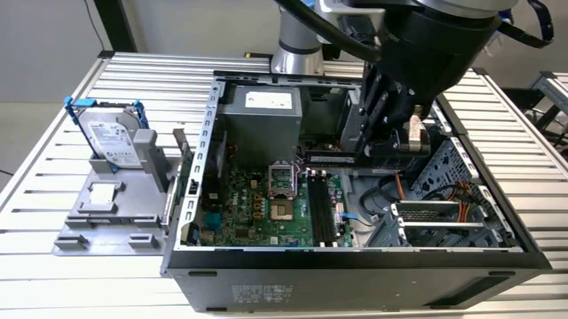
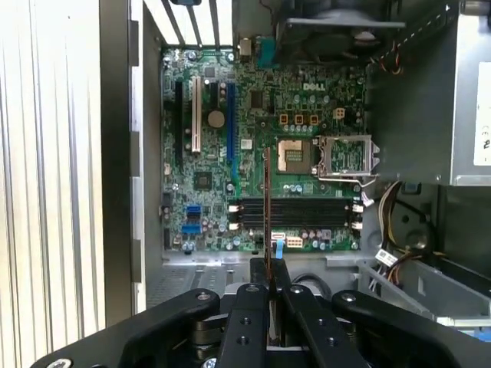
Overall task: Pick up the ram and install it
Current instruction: 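Pick up the ram and move it above insertion slot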
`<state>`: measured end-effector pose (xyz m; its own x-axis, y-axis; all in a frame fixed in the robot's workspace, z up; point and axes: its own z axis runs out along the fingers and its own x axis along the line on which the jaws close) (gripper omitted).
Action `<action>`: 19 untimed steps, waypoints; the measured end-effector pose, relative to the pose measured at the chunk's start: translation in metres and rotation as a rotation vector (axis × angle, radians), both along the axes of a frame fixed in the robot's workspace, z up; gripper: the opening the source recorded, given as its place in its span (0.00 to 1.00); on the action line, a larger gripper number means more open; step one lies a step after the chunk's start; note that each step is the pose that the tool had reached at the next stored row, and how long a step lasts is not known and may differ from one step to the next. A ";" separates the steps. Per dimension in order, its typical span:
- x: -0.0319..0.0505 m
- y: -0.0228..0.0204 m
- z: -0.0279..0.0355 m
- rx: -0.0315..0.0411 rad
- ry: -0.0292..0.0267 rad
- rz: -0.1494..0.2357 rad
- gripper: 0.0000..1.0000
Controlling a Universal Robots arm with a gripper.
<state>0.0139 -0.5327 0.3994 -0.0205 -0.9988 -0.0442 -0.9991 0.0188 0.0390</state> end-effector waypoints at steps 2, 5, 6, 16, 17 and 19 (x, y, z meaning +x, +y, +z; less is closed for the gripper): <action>0.0072 0.0000 -0.0001 -0.0005 0.0000 -0.001 0.00; 0.0169 0.0000 -0.0001 -0.0014 0.0001 -0.003 0.00; 0.0173 0.0001 -0.0001 -0.0013 0.0004 -0.003 0.00; 0.0173 0.0284 -0.0001 -0.0016 0.0005 -0.003 0.00; 0.0173 0.0330 -0.0001 -0.0016 0.0005 -0.003 0.00; 0.0173 0.0420 -0.0001 -0.0017 0.0005 -0.003 0.00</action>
